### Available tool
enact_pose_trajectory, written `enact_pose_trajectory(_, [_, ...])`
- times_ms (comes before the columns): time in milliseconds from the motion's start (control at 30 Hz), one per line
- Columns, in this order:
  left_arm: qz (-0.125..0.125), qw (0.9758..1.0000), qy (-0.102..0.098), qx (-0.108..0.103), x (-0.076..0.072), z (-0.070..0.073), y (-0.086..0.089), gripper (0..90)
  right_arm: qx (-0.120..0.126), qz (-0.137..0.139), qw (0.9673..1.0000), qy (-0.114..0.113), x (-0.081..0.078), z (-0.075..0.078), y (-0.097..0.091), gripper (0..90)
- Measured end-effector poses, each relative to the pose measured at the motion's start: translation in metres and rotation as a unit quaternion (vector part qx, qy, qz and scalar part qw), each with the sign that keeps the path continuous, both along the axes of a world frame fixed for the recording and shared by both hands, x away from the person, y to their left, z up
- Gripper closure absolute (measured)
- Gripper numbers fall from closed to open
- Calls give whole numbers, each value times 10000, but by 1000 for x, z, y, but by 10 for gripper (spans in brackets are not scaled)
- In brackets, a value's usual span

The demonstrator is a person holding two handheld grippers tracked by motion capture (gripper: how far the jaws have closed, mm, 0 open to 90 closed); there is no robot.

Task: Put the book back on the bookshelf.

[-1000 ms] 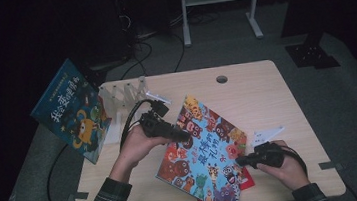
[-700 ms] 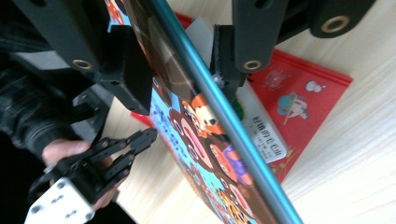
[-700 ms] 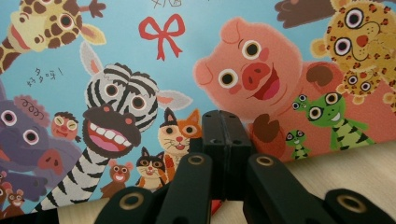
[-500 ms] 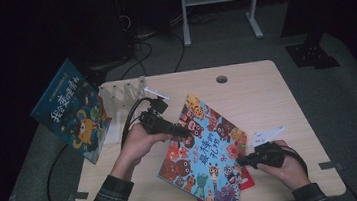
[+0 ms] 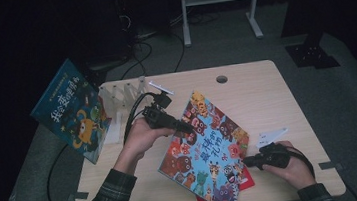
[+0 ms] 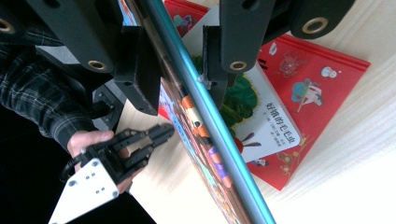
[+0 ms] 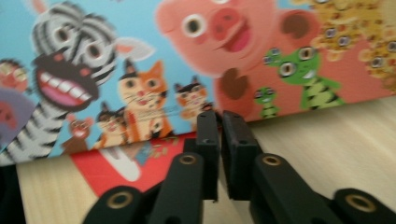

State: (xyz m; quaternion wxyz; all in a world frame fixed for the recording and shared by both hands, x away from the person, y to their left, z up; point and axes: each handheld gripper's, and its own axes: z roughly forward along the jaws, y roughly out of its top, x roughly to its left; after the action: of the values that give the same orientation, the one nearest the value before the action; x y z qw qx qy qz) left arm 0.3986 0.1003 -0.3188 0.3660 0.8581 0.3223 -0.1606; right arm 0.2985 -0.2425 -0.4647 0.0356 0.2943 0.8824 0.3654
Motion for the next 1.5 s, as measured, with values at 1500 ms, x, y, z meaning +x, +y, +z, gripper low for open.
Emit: enact_pose_trajectory(1500, [-264,9992,-226,213,-6,36,-29,762,702,-455,9950,-539,3,11,-19,613])
